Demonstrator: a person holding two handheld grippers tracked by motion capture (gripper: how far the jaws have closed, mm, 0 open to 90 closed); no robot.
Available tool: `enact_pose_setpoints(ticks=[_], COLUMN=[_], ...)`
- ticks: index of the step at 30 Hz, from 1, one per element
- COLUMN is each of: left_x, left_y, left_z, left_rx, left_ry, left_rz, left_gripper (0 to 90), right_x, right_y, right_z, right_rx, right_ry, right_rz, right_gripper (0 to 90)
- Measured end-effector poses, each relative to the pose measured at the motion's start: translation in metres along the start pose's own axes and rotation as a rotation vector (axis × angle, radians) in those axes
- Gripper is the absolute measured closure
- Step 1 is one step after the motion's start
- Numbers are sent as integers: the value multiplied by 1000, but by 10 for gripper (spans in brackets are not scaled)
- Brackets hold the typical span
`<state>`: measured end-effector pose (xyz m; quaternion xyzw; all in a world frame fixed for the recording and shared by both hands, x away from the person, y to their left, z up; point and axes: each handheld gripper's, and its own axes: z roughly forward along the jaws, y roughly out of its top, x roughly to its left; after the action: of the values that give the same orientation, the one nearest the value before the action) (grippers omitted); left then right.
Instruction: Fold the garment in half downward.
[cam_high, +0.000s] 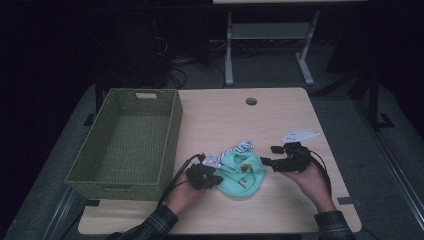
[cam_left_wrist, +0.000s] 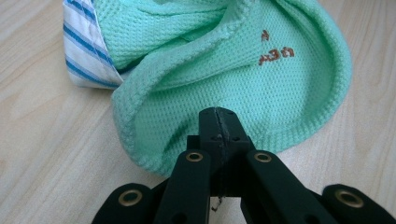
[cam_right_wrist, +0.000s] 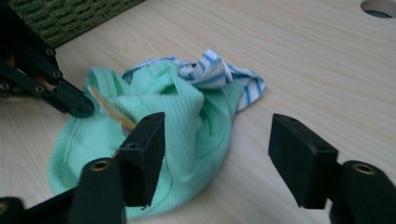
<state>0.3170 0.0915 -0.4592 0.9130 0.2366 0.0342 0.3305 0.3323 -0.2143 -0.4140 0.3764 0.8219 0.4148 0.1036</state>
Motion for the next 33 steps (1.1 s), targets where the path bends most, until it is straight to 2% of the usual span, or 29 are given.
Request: enact_pose_setpoints(ticks=[2, 4, 7, 15, 21, 22, 24, 27, 28, 32, 33], left_x=[0, 0, -1, -1, -1, 0, 1, 0, 0, 1, 0], left_y=[0, 0, 0, 1, 1, 1, 1, 1, 1, 1, 1], left_z=[0, 0, 0, 0, 0, 0, -1, -1, 0, 0, 0], left_rx=[1, 2, -6, -3, 2, 1, 14, 16, 12, 12, 0], left_ry=[2, 3, 3, 5, 5, 6, 6, 6, 6, 2, 1], left_rz=[5, 8, -6, -7, -3, -1, 13, 11, 10, 7, -7], left_gripper=[896, 896, 896, 896, 896, 896, 896, 896, 896, 896, 897], right_x=[-1, -1, 0, 9, 17, 21, 25, 28, 33, 38, 38], right_y=[6, 11, 19, 41, 50, 55, 58, 61, 64, 66, 66], right_z=[4, 5, 10, 29, 46, 55, 61, 69, 77, 92, 95], right_rx=[-2, -9, -5, -1, 20, 25, 40, 53, 71, 104, 108], right_ry=[5, 12, 26, 91, 127, 143, 151, 155, 165, 173, 174], right_rz=[-18, -8, -26, -63, -87, -105, -107, -124, -126, -153, -159], right_gripper=[412, 443, 484, 592, 630, 646, 650, 653, 658, 675, 675])
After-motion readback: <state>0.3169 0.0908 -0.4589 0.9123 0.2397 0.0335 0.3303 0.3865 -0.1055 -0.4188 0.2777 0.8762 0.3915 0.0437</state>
